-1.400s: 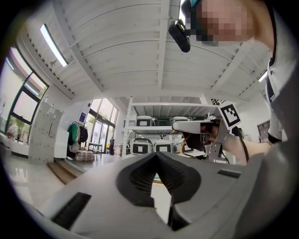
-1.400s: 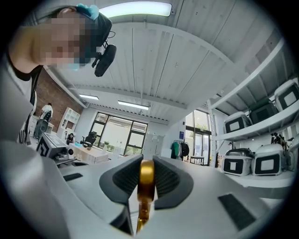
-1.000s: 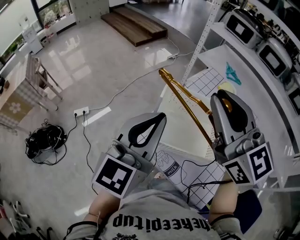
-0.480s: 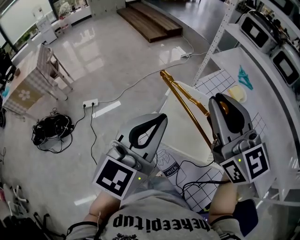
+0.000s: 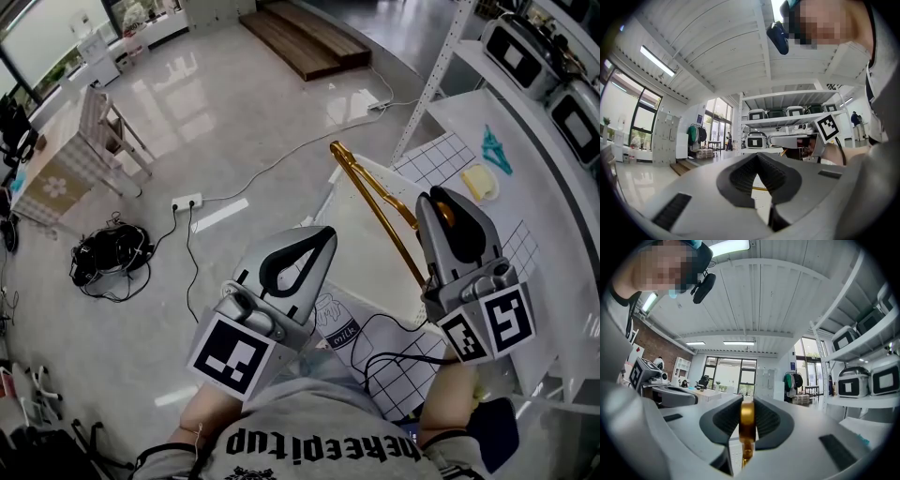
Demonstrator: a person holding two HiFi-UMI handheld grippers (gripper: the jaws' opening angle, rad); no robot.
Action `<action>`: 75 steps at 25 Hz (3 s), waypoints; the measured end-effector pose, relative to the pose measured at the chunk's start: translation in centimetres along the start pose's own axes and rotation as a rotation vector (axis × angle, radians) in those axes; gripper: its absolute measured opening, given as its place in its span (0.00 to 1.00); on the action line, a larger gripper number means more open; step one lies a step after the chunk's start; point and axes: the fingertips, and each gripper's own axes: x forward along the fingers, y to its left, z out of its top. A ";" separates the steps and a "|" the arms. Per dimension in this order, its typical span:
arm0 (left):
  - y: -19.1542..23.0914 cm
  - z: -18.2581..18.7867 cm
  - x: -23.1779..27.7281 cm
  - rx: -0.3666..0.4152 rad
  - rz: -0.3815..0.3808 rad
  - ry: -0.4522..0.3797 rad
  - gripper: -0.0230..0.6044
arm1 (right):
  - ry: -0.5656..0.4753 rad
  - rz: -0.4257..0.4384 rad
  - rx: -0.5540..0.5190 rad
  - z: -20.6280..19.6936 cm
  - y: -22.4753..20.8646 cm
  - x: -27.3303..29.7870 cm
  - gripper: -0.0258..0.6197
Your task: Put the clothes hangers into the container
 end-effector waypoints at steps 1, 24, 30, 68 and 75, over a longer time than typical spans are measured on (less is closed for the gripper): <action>-0.1 0.0 0.0 0.002 0.000 0.000 0.06 | 0.005 0.001 0.002 -0.2 -0.1 0.0 0.18; -0.2 0.6 -0.5 0.003 -0.041 -0.017 0.06 | 0.009 -0.026 0.022 0.3 0.4 -0.8 0.19; -0.1 0.9 -1.0 -0.006 -0.083 -0.026 0.06 | 0.008 -0.060 0.015 1.0 1.4 -1.5 0.10; -7.9 2.7 -4.1 -0.028 -0.647 -0.081 0.06 | 0.053 -0.515 0.029 2.1 9.3 -12.9 0.05; -9.5 2.9 -5.9 -0.023 -0.718 -0.084 0.06 | 0.044 -0.549 0.049 1.9 12.1 -14.2 0.05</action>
